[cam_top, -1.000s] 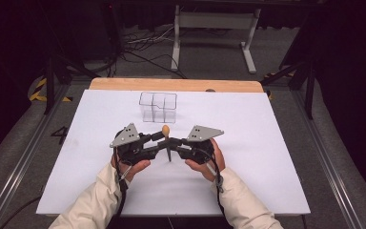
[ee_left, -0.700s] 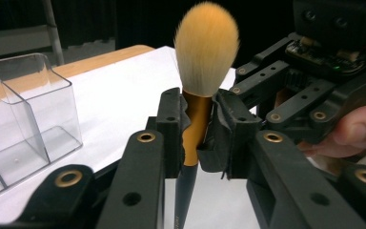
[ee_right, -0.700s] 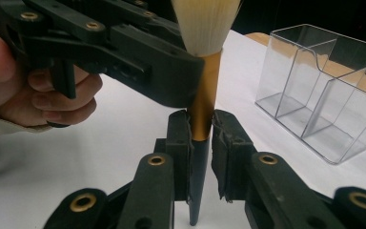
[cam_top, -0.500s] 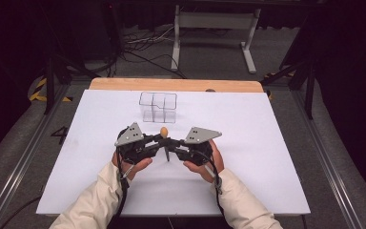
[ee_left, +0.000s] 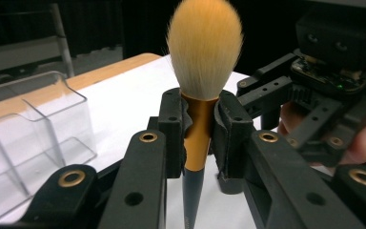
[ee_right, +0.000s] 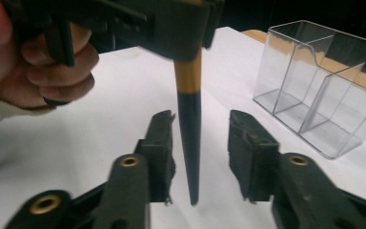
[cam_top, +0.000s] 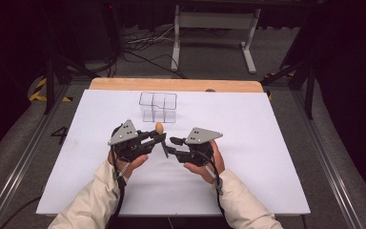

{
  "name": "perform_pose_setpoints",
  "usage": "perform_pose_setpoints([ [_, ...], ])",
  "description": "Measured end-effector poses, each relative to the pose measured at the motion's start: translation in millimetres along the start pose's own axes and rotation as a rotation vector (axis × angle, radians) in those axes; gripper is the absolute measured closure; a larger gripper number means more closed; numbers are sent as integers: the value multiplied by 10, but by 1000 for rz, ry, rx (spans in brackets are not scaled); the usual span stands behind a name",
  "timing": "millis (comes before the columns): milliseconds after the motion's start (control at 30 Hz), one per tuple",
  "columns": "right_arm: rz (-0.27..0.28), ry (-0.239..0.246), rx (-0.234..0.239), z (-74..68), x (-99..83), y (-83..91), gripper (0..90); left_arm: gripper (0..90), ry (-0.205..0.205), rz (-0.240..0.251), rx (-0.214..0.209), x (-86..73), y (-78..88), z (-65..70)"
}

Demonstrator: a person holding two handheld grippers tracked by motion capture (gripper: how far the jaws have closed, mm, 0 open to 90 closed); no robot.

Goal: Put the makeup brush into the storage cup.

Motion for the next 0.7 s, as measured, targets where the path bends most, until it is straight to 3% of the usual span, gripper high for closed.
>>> perform_pose_setpoints([
  [467,12,70,-143,121,-179,300,447,758,5,31,46,20,199,-154],
  [700,14,96,-180,135,-246,391,405,758,0,29,46,15,206,-155],
])
Point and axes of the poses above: each handheld gripper's, and its own axes: y roughly backward along the jaws, x roughly out of its top, z roughly to its right, the point moved 9 cm from there along -y, roughly forward along the jaws, and after that the axes turned 14 degrees about -z, right-handed, at the moved point
